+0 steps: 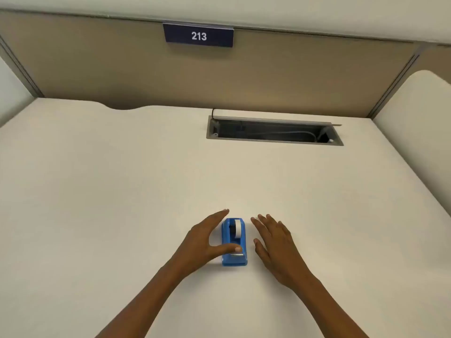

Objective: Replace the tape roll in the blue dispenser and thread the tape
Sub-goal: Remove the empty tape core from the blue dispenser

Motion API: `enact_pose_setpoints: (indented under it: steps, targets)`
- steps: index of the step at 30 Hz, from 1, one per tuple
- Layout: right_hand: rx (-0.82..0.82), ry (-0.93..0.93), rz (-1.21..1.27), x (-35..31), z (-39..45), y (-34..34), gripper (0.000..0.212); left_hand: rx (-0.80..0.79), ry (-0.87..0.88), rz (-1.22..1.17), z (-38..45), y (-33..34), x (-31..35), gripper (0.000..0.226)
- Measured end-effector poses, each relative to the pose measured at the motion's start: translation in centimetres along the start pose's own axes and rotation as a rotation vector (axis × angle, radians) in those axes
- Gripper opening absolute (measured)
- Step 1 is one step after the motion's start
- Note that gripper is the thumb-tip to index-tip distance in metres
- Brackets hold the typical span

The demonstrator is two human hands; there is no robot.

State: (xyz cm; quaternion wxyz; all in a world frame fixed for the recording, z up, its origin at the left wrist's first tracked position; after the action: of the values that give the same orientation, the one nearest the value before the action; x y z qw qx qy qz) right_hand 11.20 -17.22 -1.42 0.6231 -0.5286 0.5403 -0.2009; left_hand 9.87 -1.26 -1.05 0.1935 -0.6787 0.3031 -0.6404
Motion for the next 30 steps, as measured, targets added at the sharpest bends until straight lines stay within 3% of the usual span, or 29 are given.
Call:
enact_pose_setpoints:
  steps: [7,14,19,30]
  targets:
    - [0.024,-0.065,0.069,-0.7,-0.7,0.3,0.053,-0.038,0.017,-0.008,0.0,0.6,0.4,0.082]
    - [0.165,-0.047,0.450,-1.6,0.6,-2.0,0.051,-0.044,-0.004,-0.176,-1.1,2.0,-0.1,0.095]
    - [0.067,-0.083,0.396,-2.7,1.9,-1.2,0.058,-0.067,-0.010,-0.201,-1.3,2.6,-0.5,0.098]
    - [0.074,-0.051,0.492,-2.6,2.8,-1.8,0.046,-0.073,-0.044,-0.246,-1.1,2.8,-1.4,0.099]
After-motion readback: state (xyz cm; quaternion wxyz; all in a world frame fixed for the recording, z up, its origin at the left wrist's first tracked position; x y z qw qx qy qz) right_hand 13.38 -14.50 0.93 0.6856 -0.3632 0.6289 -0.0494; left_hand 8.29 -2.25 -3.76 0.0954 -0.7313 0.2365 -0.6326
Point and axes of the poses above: each hand's wrist, its own z-axis towards the middle knuckle, its own y-axis out of the palm, x = y × z, the point moved 10 cm from there along z, towards the middle knuckle, and after that the axes turned 8 degrees about z, right-handed, at the moved point
